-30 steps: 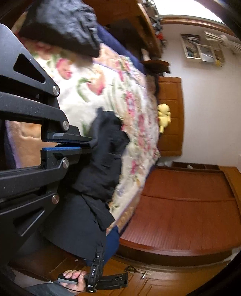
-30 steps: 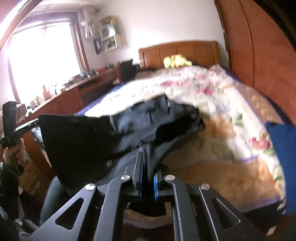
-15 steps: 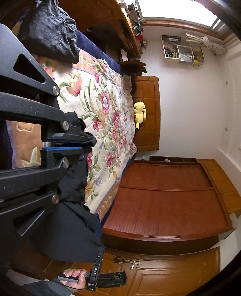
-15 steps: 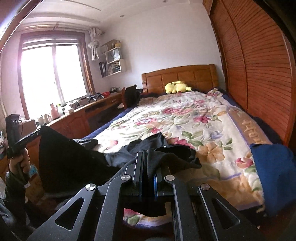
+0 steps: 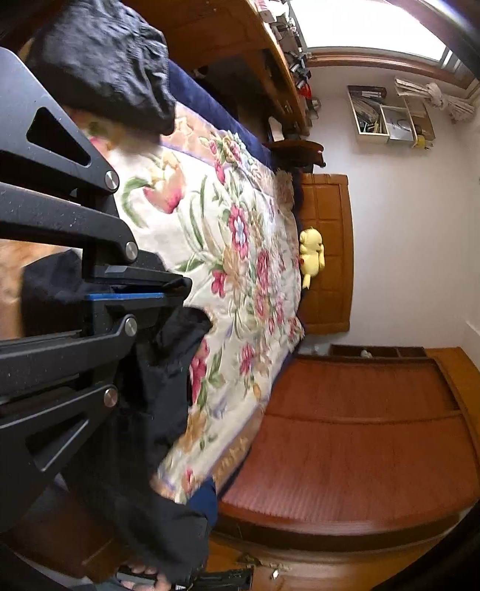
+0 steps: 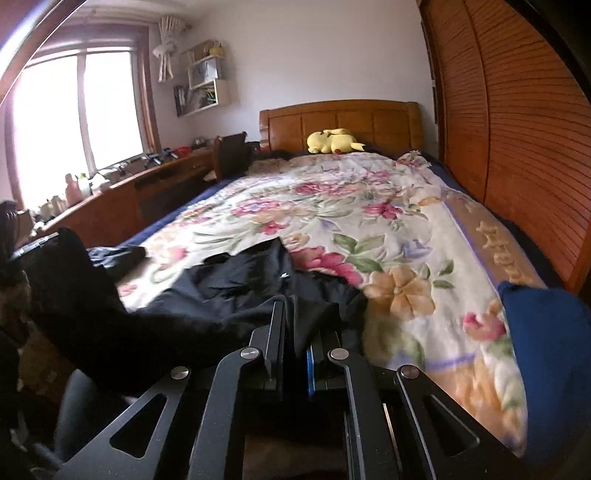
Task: Fold large clothes
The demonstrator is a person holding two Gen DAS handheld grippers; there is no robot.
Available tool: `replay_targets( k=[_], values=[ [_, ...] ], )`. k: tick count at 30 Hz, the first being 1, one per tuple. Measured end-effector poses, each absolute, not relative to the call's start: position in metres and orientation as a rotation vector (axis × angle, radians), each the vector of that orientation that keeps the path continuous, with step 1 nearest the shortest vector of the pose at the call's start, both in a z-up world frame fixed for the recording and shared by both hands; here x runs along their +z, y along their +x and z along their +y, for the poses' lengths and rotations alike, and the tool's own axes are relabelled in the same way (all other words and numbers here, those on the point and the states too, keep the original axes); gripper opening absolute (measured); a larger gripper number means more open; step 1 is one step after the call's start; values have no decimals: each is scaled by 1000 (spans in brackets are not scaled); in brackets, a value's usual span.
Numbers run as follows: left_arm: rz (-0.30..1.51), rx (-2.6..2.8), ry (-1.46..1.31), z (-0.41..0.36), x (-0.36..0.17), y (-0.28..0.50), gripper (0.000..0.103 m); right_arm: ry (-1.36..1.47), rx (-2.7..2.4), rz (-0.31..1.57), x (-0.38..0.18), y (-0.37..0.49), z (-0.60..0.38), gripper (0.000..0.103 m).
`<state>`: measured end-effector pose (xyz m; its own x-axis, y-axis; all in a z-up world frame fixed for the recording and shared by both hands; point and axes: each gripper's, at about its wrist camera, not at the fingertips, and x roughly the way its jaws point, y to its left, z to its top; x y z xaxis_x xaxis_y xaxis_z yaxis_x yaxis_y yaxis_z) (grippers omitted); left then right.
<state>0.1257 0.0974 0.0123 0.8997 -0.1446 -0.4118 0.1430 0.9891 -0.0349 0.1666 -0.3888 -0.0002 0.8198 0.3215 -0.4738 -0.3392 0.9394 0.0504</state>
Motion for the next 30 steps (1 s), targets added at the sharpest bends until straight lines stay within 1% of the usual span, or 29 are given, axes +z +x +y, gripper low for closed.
replay_targets(
  k=[6,10,15,21,25,30],
  values=[
    [452,-86,-11,102,-16,203,3,-70,320,525,-22,256,-364,8],
    [484,-59,6,103,-31,245,3,-145,294,556,-42,309,-340,8],
    [503,-24,59,101,-41,288,3,-208,265,585,-47,380,-315,8],
    [499,9,94,99,-32,332,3,-223,214,574,-30,438,-294,8],
    [506,26,100,101,-30,351,3,-230,152,584,-32,469,-279,8],
    [529,37,87,103,-41,362,3,-222,148,619,-45,484,-264,8]
  ],
)
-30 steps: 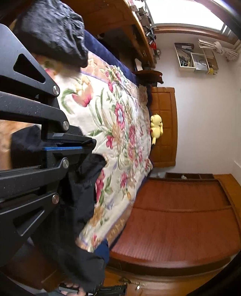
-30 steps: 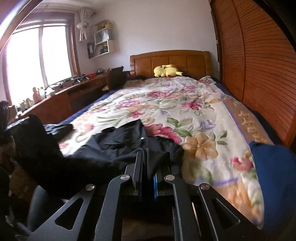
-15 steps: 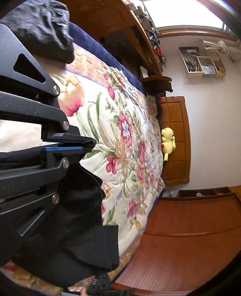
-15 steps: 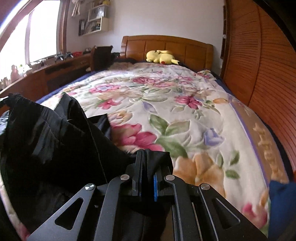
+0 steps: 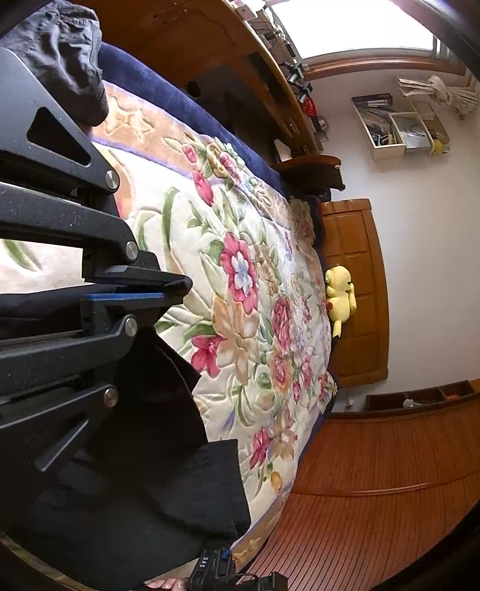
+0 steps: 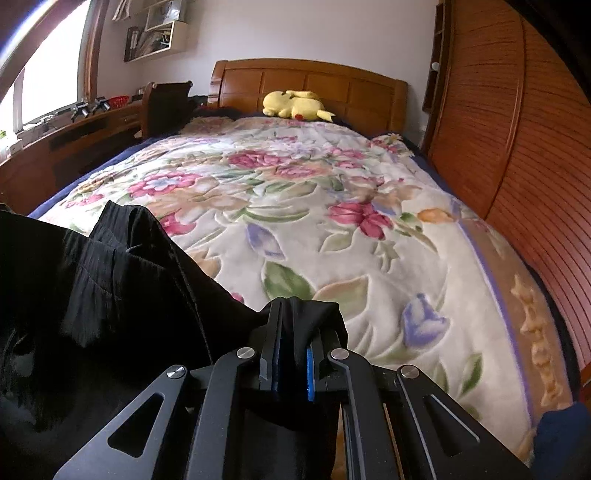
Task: Fold large clothes
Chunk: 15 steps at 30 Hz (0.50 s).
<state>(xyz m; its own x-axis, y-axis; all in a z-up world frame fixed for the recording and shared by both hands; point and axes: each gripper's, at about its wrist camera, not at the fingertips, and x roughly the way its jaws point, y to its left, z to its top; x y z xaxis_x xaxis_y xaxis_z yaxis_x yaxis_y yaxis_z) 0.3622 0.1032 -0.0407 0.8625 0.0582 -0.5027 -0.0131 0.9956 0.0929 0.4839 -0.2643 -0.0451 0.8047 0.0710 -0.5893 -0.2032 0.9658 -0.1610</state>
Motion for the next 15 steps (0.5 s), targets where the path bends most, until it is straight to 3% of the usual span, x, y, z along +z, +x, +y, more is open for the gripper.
replay_targets(
  k=[8,10,11,13,15],
  values=[
    [581,-27,67,97,-51,349,7,-183,181,701,-53,488,-268,22],
    [580,-30,64,96,-49,342,15,-172,192,693,-46,484,-272,42],
    [571,-31,60,96,-47,337,19,-169,192,679,-43,483,-276,47],
    [552,-31,51,96,-42,327,34,-161,200,665,-37,482,-282,51],
    [555,-45,35,98,-39,321,37,-143,209,679,-39,484,-289,53]
  ],
)
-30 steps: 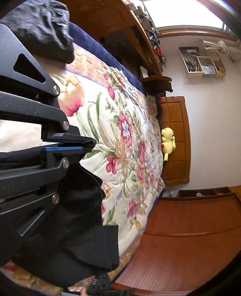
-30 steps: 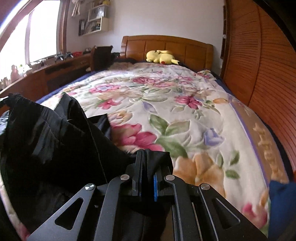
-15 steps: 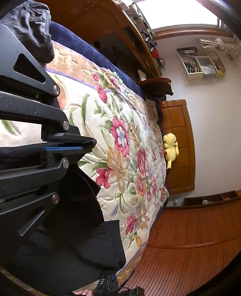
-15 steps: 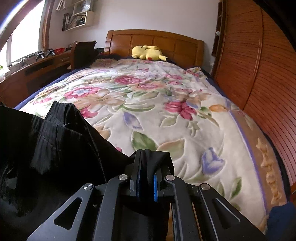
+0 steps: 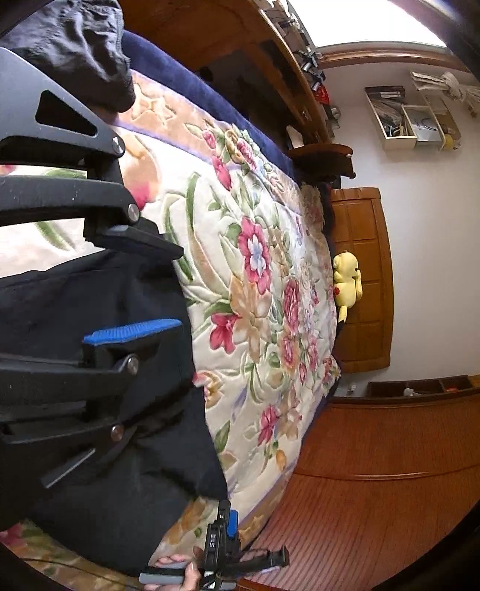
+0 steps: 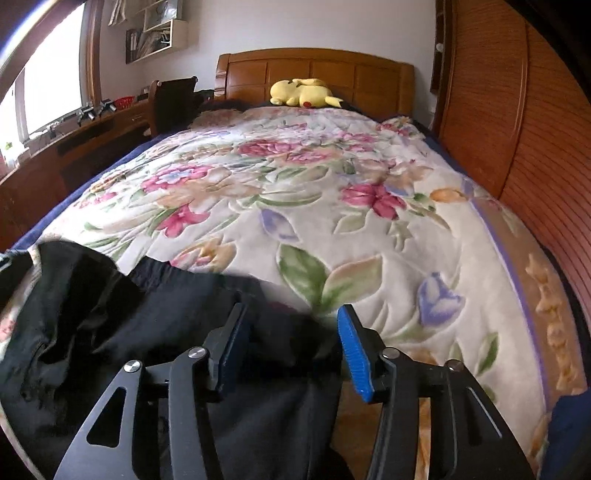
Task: Fold large clothes
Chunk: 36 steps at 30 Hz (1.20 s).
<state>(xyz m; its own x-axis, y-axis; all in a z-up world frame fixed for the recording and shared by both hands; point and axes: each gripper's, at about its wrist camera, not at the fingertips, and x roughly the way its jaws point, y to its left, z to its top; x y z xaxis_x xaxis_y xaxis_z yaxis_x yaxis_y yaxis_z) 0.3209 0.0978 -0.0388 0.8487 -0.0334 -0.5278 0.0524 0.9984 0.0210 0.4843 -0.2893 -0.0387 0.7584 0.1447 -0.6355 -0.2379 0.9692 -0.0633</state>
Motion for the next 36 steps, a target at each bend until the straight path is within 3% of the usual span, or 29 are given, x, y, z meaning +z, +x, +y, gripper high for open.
replay_targets(
  k=[2,4,5,15,18,21,24,30,32,36],
  values=[
    [564,-67,21,97,-39,315,44,-162,194,693,-42,484,-292,53],
    [570,-93,8,93,-41,307,66,-180,192,720,-49,484,-292,53],
    [574,-109,0,90,-44,303,70,-182,201,742,-54,485,-293,53],
    [641,-217,-25,43,-93,267,73,-127,170,945,-98,520,-313,52],
    [664,-261,-34,36,-105,261,73,-67,169,989,-106,529,-322,40],
    [682,-292,-32,30,-113,257,73,-64,205,1012,-109,535,-322,6],
    [693,-338,-32,25,-117,253,73,-171,122,897,-97,529,-314,2],
    [692,-356,-24,24,-119,244,73,-221,-7,796,-70,534,-301,2],
    [694,-356,-17,23,-121,242,73,-243,-15,802,-65,531,-293,11],
    [703,-363,-12,19,-124,240,73,-281,43,778,-57,499,-276,43]
  ],
)
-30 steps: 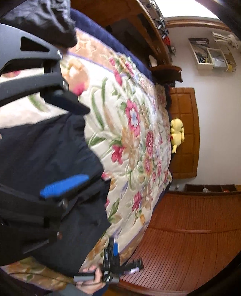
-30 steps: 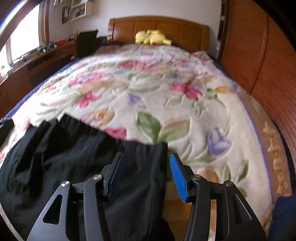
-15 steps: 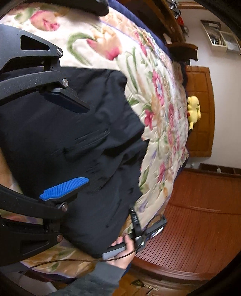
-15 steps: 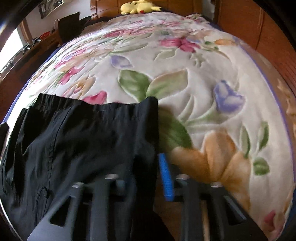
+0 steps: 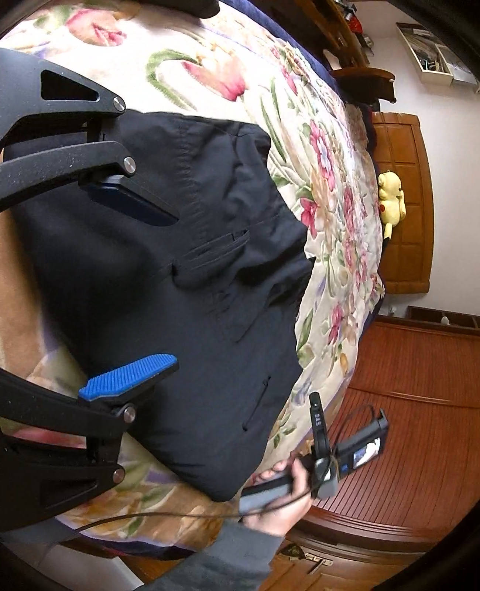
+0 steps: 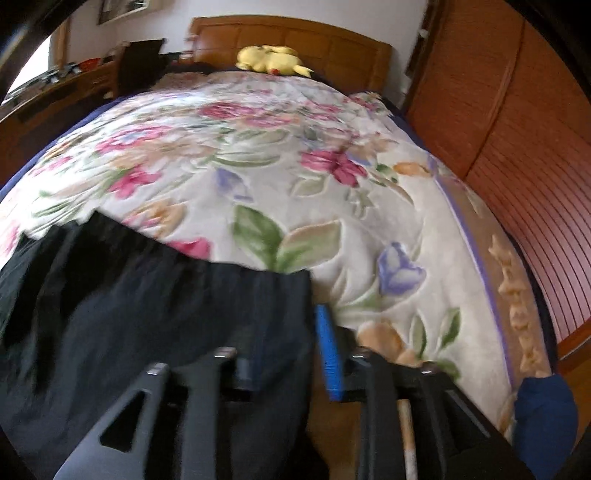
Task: Fold large clothes
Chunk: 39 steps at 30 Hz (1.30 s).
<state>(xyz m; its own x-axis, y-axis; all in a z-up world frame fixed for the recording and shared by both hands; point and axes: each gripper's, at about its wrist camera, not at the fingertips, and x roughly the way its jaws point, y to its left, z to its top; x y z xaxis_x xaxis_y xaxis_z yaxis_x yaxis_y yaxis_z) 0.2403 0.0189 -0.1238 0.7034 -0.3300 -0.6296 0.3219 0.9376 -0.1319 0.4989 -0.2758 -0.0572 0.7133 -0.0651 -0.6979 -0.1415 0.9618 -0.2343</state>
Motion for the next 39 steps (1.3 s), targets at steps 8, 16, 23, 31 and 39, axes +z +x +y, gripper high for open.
replay_targets(
  k=[8,16,23,31,39],
  values=[
    [695,-384,13,6,-122,232,73,-315,281,774,-70,375,-251,46],
    [710,-397,32,-2,-129,224,73,-310,332,787,-71,317,-267,46],
    [726,-393,45,-5,-136,220,73,-300,246,786,-74,306,-288,46],
    [745,-387,53,-6,-145,220,73,-261,220,796,-91,301,-309,45],
    [759,-384,70,-8,-153,224,74,-322,194,875,-127,315,-313,46]
  ],
)
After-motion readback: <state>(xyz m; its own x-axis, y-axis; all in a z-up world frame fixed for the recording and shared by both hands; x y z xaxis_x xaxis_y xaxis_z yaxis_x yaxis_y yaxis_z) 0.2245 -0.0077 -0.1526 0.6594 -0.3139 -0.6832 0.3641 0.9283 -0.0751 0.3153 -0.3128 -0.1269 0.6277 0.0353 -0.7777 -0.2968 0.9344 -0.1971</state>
